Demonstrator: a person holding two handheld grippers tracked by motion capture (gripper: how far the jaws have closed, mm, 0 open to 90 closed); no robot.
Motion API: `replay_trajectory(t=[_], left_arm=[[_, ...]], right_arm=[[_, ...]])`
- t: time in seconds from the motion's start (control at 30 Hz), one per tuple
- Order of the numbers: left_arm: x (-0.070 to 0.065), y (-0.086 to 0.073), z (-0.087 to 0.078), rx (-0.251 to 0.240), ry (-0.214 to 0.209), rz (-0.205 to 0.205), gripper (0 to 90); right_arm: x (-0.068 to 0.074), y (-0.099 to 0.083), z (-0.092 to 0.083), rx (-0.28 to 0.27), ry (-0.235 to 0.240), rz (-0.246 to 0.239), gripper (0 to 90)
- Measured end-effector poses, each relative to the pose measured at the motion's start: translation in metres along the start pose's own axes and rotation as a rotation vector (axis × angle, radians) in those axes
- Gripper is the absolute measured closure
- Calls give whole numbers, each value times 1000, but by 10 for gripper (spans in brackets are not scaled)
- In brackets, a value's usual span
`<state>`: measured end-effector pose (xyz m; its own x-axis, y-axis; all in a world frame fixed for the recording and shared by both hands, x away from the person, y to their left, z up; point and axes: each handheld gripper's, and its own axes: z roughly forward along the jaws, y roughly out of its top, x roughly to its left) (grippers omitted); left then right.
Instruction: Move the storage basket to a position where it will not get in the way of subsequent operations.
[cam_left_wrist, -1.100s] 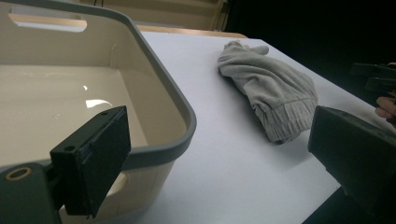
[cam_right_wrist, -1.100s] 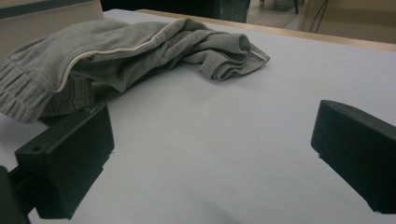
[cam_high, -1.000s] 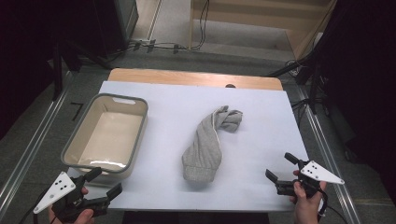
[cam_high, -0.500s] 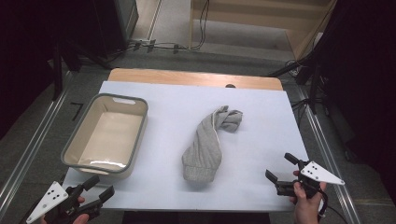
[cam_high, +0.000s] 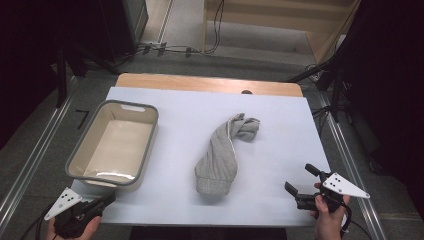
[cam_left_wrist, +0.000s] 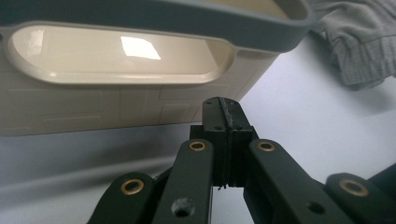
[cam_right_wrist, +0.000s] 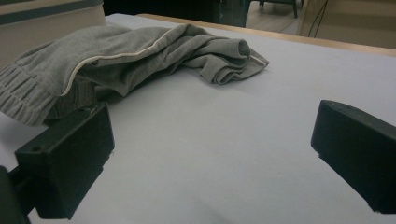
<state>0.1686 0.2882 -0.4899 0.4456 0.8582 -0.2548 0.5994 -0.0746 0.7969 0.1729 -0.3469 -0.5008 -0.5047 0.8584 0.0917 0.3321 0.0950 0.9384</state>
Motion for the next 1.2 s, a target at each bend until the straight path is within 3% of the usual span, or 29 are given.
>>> replay_trajectory(t=[0.43,0.93,1.2], left_arm=[[0,11,21,-9,-10,-5,900],[0,31,51,-5,-17,21,899],[4,34,53,-16,-1,-2,899]], right_arm=[[0,-1,0,3,-1,-1,0],[0,-1,1,6,-1,-2,0],[0,-1,1,8,-2,-2,0]])
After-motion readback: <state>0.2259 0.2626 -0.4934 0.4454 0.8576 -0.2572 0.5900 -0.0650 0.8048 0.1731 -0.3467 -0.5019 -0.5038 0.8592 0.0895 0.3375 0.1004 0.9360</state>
